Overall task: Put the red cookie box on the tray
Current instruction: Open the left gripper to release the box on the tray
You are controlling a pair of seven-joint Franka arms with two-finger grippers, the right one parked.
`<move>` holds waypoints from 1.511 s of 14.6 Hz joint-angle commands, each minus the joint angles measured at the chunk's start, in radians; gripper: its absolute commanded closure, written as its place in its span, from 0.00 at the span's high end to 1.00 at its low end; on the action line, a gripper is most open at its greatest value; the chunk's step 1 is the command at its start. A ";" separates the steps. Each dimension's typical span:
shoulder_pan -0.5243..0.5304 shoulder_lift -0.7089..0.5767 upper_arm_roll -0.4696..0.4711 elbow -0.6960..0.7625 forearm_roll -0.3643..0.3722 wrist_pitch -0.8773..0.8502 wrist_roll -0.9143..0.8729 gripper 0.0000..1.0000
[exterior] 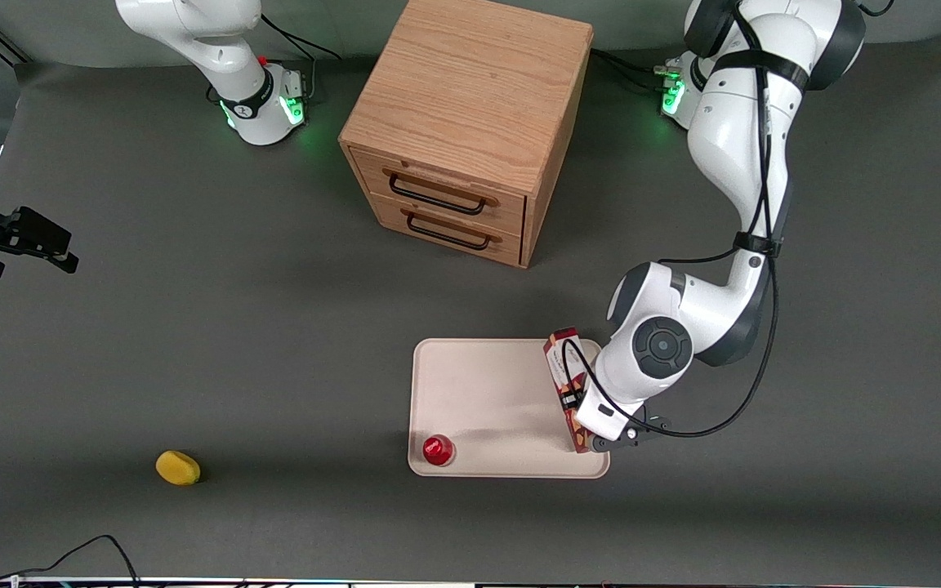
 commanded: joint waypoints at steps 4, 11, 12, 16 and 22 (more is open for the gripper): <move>0.003 0.023 -0.001 0.001 0.048 0.038 0.005 0.33; 0.019 -0.019 -0.001 0.024 0.053 -0.055 0.003 1.00; 0.019 -0.020 -0.001 0.064 0.052 -0.128 0.005 1.00; 0.045 -0.072 -0.003 0.141 0.050 -0.337 0.016 1.00; 0.176 -0.310 0.008 0.127 0.062 -0.661 0.305 1.00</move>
